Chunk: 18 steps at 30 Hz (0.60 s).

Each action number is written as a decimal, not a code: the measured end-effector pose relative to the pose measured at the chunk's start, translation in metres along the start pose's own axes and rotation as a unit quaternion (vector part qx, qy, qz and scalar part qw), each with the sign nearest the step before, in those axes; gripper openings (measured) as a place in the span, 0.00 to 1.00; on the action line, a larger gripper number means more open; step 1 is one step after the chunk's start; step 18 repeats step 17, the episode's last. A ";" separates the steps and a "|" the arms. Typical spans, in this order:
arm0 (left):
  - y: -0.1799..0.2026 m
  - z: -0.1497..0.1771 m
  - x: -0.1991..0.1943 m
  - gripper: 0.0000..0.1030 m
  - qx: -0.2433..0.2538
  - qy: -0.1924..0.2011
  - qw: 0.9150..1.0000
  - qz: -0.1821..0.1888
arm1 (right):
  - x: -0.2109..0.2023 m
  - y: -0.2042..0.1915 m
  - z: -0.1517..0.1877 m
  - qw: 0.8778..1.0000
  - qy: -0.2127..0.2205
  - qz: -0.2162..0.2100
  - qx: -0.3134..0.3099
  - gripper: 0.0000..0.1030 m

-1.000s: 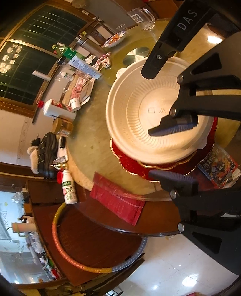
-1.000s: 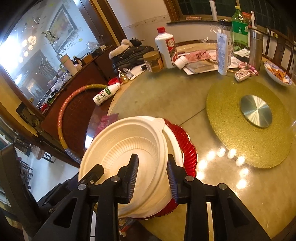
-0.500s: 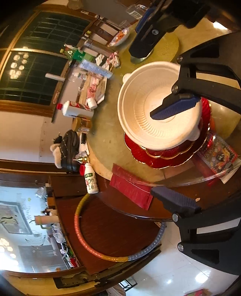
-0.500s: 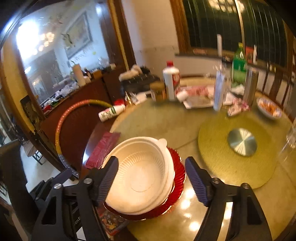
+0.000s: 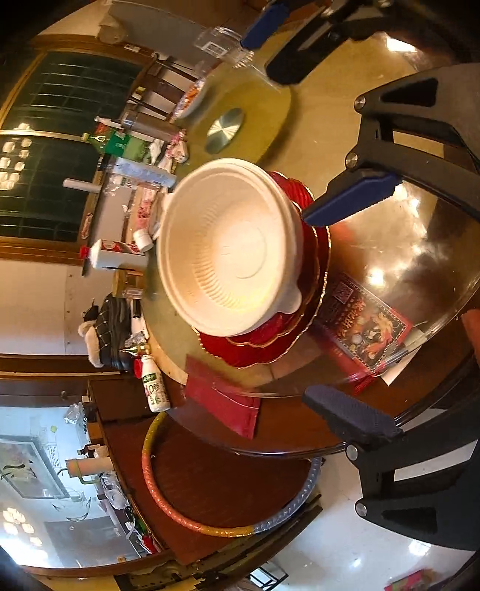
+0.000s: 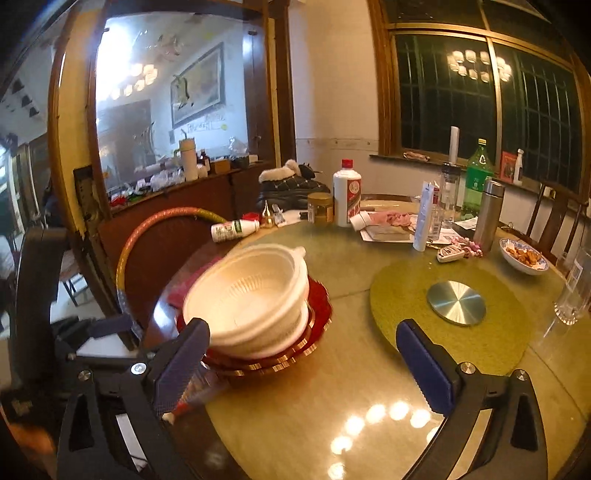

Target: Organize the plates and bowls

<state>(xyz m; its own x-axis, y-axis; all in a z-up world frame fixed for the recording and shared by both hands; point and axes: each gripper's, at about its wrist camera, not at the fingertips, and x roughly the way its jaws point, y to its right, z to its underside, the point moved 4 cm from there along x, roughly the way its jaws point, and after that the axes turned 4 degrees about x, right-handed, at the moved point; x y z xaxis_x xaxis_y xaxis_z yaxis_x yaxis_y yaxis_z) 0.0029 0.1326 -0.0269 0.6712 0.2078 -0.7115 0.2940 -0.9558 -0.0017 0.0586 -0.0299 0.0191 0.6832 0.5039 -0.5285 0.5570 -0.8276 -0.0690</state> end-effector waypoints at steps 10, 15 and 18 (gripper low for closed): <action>0.006 0.002 0.008 1.00 0.029 -0.016 0.999 -0.003 | -0.002 -0.002 0.004 1.000 0.001 -0.016 -0.022 0.99; 0.006 0.003 0.008 1.00 0.030 -0.009 0.999 -0.006 | 0.006 -0.012 0.003 0.999 -0.020 -0.028 -0.039 0.99; 0.007 0.003 0.005 1.00 0.035 -0.003 0.999 -0.008 | 0.009 -0.016 0.004 0.998 -0.030 -0.024 -0.053 0.99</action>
